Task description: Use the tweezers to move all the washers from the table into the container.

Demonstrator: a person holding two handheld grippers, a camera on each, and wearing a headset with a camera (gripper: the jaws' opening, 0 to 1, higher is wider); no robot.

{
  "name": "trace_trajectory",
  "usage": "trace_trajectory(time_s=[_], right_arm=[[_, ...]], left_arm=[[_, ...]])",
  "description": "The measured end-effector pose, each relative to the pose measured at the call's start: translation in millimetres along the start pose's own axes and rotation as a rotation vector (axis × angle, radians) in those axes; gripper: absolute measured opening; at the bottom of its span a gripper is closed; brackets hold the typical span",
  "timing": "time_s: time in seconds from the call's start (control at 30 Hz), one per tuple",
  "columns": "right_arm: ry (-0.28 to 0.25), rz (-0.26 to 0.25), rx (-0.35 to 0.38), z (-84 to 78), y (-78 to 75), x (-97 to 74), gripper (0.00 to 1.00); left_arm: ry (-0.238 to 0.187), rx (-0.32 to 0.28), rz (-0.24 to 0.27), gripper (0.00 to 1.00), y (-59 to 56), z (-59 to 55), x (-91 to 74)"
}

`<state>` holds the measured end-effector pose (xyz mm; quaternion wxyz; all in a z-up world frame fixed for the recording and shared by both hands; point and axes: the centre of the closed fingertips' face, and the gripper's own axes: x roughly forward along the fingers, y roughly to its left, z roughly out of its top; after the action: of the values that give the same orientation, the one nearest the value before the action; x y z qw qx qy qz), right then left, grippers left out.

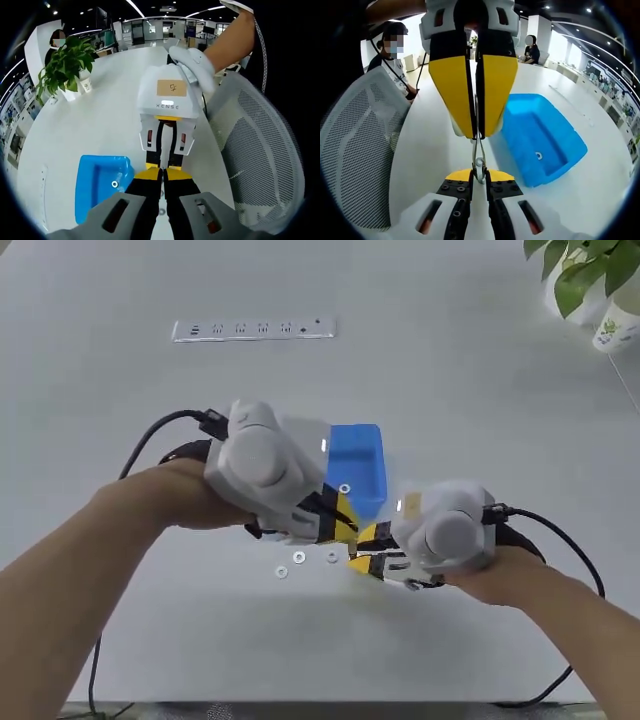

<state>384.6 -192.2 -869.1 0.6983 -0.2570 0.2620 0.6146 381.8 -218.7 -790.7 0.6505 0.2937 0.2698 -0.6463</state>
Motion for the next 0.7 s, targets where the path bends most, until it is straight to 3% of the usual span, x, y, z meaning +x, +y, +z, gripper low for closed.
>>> trace_trajectory(time_s=[0.33,0.7], right_arm=[[-0.017,-0.001,0.023,0.5,-2.9,-2.6,0.12],[-0.018,0.002,0.055,-0.2,-2.4,-3.9,0.11]], left_arm=[[-0.017,-0.028,0.009,0.05,6.1,3.6,3.5],[-0.023,-0.027,0.005,0.05,5.3,7.4,7.1]])
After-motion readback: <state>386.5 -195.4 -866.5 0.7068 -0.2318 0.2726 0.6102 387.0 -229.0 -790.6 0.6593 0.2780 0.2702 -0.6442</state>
